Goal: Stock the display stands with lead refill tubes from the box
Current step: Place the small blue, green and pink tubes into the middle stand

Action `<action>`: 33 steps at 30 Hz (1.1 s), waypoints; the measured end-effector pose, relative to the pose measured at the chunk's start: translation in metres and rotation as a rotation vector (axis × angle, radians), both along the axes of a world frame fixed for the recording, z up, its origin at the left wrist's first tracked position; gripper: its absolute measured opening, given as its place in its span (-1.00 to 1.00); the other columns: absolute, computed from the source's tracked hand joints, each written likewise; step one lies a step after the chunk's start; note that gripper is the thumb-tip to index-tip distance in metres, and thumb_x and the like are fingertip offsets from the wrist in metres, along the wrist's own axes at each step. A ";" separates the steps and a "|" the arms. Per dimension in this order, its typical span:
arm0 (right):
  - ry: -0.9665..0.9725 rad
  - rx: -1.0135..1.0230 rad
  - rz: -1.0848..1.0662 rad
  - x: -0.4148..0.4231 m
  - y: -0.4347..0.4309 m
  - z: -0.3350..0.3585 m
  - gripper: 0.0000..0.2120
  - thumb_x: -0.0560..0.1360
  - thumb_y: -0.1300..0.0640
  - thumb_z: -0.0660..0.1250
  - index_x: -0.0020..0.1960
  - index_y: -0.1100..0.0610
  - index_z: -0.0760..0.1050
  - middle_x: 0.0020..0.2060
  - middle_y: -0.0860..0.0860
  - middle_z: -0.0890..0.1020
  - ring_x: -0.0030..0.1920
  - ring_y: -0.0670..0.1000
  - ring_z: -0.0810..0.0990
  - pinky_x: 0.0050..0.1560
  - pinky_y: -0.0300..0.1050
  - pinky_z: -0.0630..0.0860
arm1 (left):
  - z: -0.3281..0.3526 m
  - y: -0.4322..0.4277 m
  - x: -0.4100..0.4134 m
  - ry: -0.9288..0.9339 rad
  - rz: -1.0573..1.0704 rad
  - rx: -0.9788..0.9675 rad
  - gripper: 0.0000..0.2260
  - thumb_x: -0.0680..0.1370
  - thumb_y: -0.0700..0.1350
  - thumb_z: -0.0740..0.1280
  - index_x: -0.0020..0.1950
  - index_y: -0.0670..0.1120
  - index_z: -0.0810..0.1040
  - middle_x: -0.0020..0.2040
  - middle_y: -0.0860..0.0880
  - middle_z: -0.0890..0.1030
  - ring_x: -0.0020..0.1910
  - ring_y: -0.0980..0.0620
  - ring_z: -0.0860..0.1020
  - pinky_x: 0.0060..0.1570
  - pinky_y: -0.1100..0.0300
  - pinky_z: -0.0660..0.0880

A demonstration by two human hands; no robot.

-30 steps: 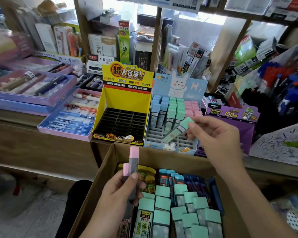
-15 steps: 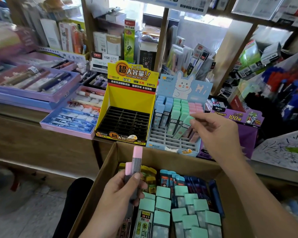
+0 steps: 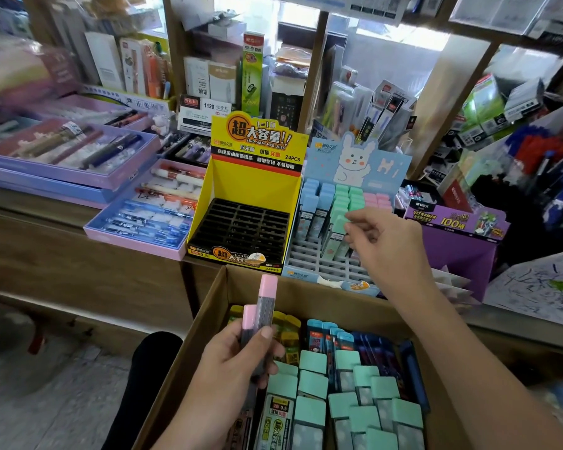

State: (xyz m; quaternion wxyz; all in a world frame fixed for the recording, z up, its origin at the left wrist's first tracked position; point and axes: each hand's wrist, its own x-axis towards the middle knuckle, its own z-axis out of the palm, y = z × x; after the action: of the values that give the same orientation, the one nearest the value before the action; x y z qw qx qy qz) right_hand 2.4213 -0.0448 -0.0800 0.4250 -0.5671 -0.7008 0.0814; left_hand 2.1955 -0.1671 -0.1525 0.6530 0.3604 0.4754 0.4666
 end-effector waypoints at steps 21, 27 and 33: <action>0.001 -0.066 -0.013 0.025 -0.011 -0.015 -0.62 0.64 0.24 0.32 0.44 0.04 0.52 -0.23 0.15 0.74 -0.22 0.19 0.74 -0.18 0.28 0.68 | -0.005 0.002 0.003 0.014 -0.010 -0.025 -0.77 0.57 -0.07 0.34 0.14 -0.16 0.60 -0.20 -0.17 0.66 -0.30 -0.05 0.56 -0.37 0.14 0.48; 0.083 -0.031 -0.005 0.025 -0.021 -0.012 -0.60 0.61 0.31 0.37 0.43 0.10 0.53 -0.15 0.01 0.75 -0.16 -0.13 0.75 -0.09 -0.11 0.72 | -0.003 0.003 0.004 -0.064 -0.003 -0.047 -0.85 0.56 -0.09 0.34 0.04 -0.06 0.68 -0.19 -0.19 0.67 -0.34 -0.04 0.56 -0.41 0.16 0.47; 0.334 -0.359 0.164 0.004 -0.054 -0.015 -0.85 0.56 0.18 0.43 0.06 -0.05 0.65 -0.21 -0.10 0.75 -0.31 -0.08 0.72 -0.35 -0.24 0.63 | -0.001 0.005 0.004 -0.169 -0.091 -0.101 -0.81 0.50 -0.12 0.37 0.06 -0.11 0.70 -0.11 -0.28 0.67 -0.32 -0.08 0.57 -0.44 0.14 0.45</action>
State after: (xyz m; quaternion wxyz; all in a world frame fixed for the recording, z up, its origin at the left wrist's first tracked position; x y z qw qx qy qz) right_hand 2.4254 -0.0991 -0.0946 0.4194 -0.5534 -0.6390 0.3309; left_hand 2.1995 -0.1623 -0.1539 0.7286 0.3075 0.4246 0.4407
